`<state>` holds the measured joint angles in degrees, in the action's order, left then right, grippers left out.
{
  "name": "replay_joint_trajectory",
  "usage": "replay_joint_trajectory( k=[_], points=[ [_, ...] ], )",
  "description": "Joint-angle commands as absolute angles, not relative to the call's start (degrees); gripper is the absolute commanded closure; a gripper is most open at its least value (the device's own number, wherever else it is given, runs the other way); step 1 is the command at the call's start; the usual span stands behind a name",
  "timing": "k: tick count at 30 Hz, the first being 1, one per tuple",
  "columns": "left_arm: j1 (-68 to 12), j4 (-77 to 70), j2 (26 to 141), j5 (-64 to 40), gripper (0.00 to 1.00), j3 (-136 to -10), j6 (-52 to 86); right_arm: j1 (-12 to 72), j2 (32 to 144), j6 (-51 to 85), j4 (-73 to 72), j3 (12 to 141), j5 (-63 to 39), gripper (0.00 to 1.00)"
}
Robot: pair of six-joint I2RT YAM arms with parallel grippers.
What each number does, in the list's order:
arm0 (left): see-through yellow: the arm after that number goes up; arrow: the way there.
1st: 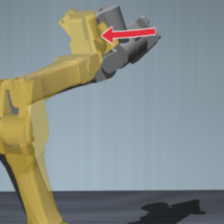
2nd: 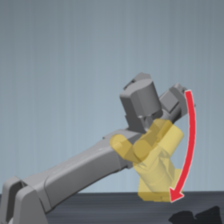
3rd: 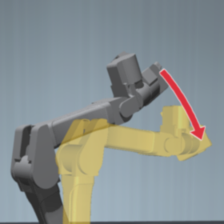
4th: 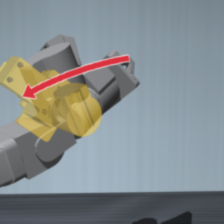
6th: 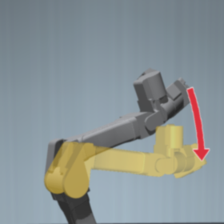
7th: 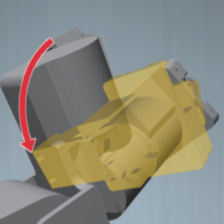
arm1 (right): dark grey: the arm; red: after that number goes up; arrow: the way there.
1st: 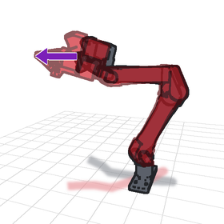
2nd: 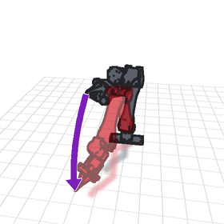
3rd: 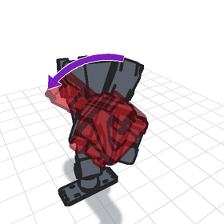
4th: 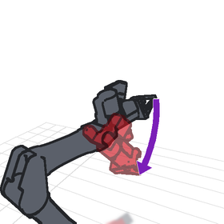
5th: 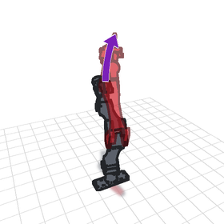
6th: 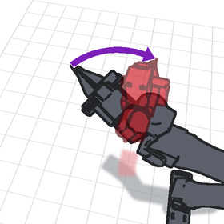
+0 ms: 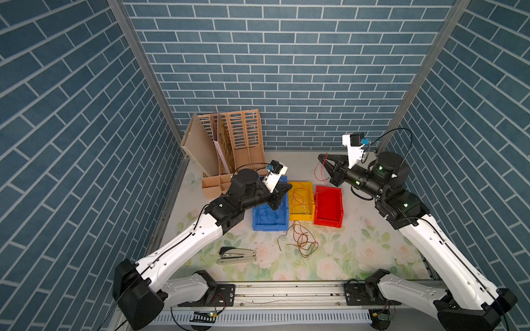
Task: Untangle and sort cables by color
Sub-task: Place the cable in the bin.
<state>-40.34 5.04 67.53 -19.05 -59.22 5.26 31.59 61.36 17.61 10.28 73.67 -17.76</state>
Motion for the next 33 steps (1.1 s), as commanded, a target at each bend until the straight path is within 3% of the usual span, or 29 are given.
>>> replay_joint_trajectory(
  k=[1, 12, 33],
  points=[
    [-39.64, 8.96, 65.53, -11.21, 1.0, -56.48, 7.41, 29.79, 59.6, 16.79, 12.69, 75.76, -14.82, 1.0],
    [-39.05, 10.9, 61.24, -7.51, 1.0, -52.72, 9.68, 25.73, 59.68, 15.65, 13.37, 73.64, -12.69, 1.0],
    [-39.12, 10.43, 52.91, -12.48, 1.0, -52.37, 14.09, 20.26, 58.99, 16.26, -4.22, 49.08, -10.59, 1.0]
  ],
)
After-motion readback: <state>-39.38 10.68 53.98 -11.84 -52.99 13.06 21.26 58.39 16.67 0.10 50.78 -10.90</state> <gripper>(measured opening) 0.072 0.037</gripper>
